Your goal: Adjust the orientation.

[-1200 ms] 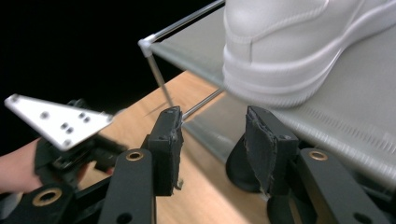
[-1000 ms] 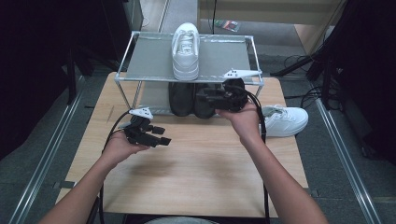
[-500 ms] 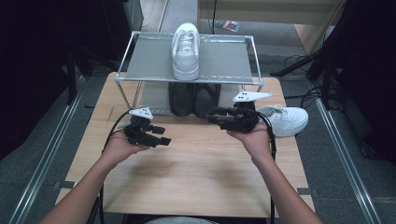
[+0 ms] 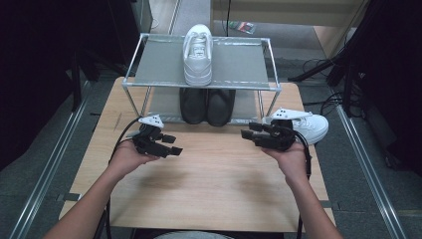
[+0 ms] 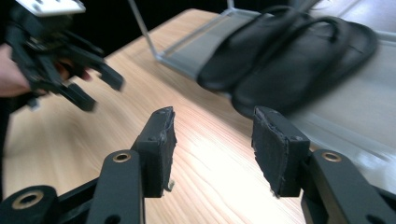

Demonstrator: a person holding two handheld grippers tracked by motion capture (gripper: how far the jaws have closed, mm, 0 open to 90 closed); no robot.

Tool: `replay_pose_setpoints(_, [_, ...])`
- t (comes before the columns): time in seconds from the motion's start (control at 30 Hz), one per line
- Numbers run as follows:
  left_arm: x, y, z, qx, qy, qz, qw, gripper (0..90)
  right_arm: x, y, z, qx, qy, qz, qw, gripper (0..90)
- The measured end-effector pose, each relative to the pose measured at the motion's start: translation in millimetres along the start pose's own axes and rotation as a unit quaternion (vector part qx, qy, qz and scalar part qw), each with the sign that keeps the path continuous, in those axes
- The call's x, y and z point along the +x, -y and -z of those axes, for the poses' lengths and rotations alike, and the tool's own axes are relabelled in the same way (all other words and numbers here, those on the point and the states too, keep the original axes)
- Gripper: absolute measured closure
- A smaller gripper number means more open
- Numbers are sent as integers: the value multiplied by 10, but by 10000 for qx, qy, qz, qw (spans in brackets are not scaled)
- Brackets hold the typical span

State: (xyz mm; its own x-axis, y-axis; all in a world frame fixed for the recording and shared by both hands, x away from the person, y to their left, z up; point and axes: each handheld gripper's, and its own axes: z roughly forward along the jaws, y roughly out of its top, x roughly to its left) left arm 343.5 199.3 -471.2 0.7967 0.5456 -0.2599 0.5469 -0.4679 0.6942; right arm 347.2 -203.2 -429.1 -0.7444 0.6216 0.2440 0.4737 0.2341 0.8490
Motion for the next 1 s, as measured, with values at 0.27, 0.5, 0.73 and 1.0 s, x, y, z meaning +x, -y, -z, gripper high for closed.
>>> replay_pose_setpoints(0.27, [-37,27,31,-12,-30,-42,10000,377,-252,101,182,212,482,-108,9986,531])
replay_pose_setpoints(0.5, [-81,111,73,42,-65,-68,9999,375,-537,112,228,224,884,-433,9949,537])
replay_pose_setpoints(0.73, [-103,214,157,29,-168,2,9999,375,-727,203,-55,676,1000,-668,9904,558])
replay_pose_setpoints(1.0, [-127,325,243,36,-308,106,9995,375,-822,257,-372,1039,1004,-771,9865,610])
